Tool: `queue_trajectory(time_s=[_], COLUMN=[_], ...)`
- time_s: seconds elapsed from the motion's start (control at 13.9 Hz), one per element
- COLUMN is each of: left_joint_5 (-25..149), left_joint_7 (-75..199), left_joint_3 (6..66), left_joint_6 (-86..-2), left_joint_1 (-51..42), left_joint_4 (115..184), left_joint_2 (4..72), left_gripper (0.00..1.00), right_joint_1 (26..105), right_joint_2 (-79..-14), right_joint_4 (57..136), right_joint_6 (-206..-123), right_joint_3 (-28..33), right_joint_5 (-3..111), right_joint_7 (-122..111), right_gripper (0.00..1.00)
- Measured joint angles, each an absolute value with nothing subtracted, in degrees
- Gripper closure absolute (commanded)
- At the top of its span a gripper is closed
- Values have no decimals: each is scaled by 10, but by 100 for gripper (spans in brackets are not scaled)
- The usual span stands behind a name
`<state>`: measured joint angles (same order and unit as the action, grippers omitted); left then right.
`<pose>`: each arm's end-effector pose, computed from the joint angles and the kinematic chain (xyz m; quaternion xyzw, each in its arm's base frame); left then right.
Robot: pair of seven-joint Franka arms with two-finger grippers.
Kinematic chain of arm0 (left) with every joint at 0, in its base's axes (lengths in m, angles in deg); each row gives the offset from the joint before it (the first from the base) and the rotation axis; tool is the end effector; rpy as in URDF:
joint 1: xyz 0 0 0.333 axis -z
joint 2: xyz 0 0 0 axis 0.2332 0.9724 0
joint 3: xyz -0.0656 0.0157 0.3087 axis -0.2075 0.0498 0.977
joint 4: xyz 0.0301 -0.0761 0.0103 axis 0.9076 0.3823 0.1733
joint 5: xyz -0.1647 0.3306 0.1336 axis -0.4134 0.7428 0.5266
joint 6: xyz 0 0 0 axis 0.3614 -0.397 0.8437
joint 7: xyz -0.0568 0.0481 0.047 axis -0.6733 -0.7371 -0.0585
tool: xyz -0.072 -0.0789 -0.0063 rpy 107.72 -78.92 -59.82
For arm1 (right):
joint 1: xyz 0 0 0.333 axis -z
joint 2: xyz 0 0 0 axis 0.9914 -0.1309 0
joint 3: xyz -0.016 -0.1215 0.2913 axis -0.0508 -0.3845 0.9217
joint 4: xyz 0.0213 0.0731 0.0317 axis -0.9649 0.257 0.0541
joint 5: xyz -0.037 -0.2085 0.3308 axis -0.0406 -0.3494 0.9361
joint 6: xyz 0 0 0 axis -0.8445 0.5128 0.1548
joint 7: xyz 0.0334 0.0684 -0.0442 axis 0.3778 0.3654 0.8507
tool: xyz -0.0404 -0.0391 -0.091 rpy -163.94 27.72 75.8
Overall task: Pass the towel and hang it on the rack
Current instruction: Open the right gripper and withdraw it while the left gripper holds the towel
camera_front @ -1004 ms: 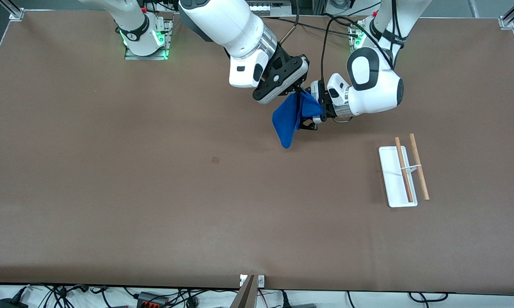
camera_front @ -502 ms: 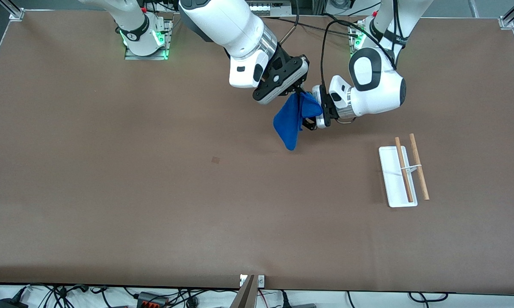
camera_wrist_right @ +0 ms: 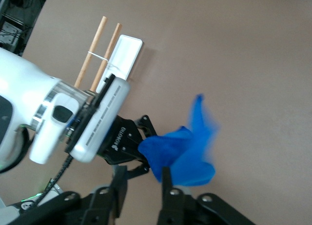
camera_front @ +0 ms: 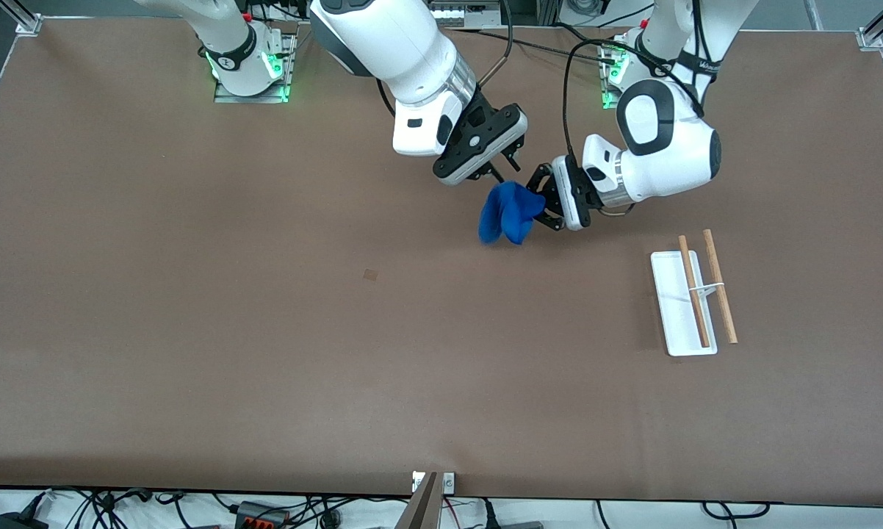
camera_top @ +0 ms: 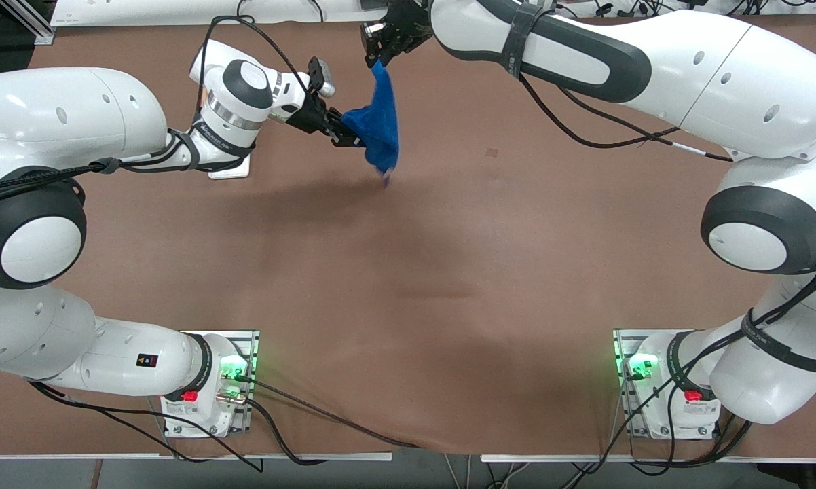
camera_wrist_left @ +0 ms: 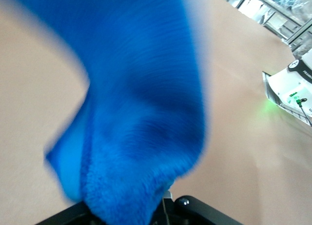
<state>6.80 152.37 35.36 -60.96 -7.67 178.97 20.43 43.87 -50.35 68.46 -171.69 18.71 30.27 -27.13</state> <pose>0.4833 -0.2391 0.3112 0.7929 -0.4615 0.1721 0.3588 0.4965 0.5406 0.5467 -0.9418 -0.2168 -0.0986 0.2374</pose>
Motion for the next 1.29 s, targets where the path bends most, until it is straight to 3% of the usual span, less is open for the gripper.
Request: queue_trajectory(time_s=[0.29,0.65,0.86,1.29], left_joint_5=[153,316,399,517], left_joint_7=[1403,1203,1014,837], left_joint_3=[354,356,356,422], left_joint_6=[-605,-566,-491,-337], left_joint_1=[-82,-109,-114,-121], left_joint_4=[1790,1789,1772,1675], left_joint_2=[187,150,130,120], left_gripper=[99,99,99,100], right_joint_1=[445,454,472,587], right_joint_2=[-487,-449,-452,-460], right_joint_4=[683,684,704,738], right_joint_6=[-1663,-1527,-1498,-1497], right_joint_3=[157,49,-5,-20], right_joint_5=[299,250,224,219], right_joint_7=[-279,-280,-282,-279], right_gripper=[0,0,0,0])
